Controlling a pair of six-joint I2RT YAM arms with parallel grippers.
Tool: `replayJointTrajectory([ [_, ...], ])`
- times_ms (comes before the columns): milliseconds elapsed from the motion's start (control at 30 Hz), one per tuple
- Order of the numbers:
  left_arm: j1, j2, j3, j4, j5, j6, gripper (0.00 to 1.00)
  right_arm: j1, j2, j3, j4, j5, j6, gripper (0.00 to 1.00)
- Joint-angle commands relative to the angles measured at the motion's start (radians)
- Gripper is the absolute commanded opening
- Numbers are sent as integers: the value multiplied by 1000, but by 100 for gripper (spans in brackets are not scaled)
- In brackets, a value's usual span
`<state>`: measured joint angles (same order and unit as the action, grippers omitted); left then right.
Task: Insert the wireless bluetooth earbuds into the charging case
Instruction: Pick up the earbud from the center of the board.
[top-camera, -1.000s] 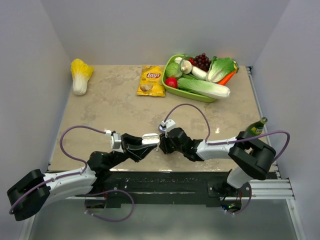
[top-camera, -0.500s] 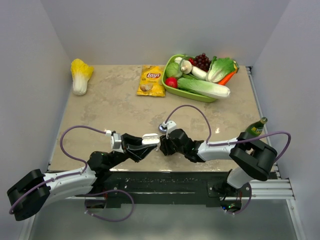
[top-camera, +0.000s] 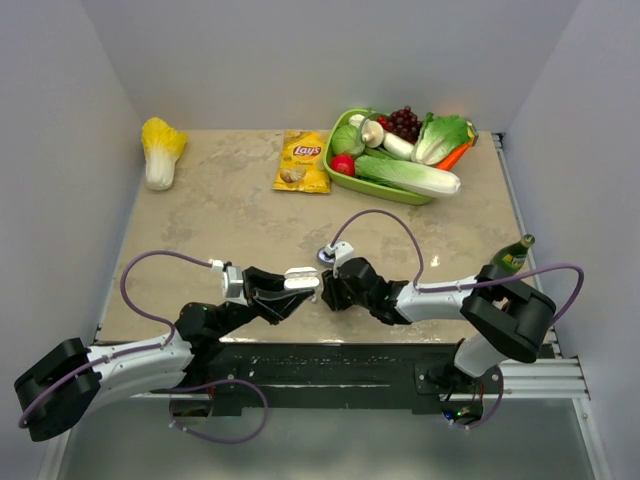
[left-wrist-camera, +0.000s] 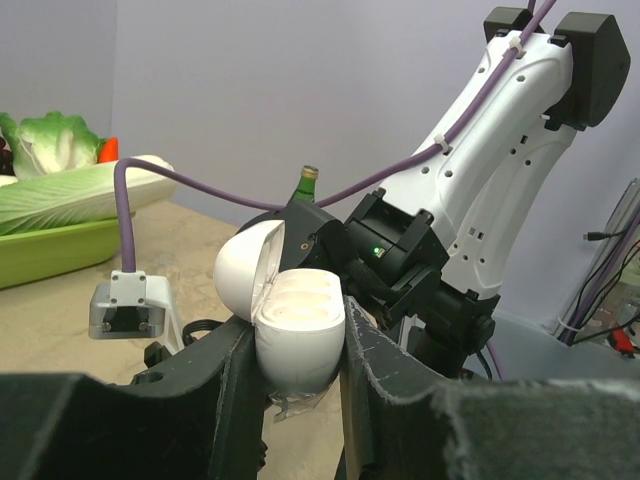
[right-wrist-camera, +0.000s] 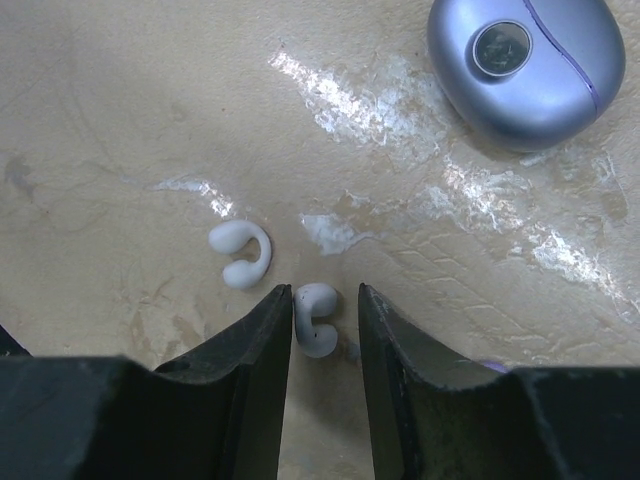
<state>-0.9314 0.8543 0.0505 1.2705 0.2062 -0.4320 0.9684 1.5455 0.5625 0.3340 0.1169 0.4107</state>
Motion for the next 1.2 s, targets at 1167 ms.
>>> replayJointTrajectory([
  [1167,3,14,-317,239,19,-27,0,0,-50,-38,-7,1,-13,14],
])
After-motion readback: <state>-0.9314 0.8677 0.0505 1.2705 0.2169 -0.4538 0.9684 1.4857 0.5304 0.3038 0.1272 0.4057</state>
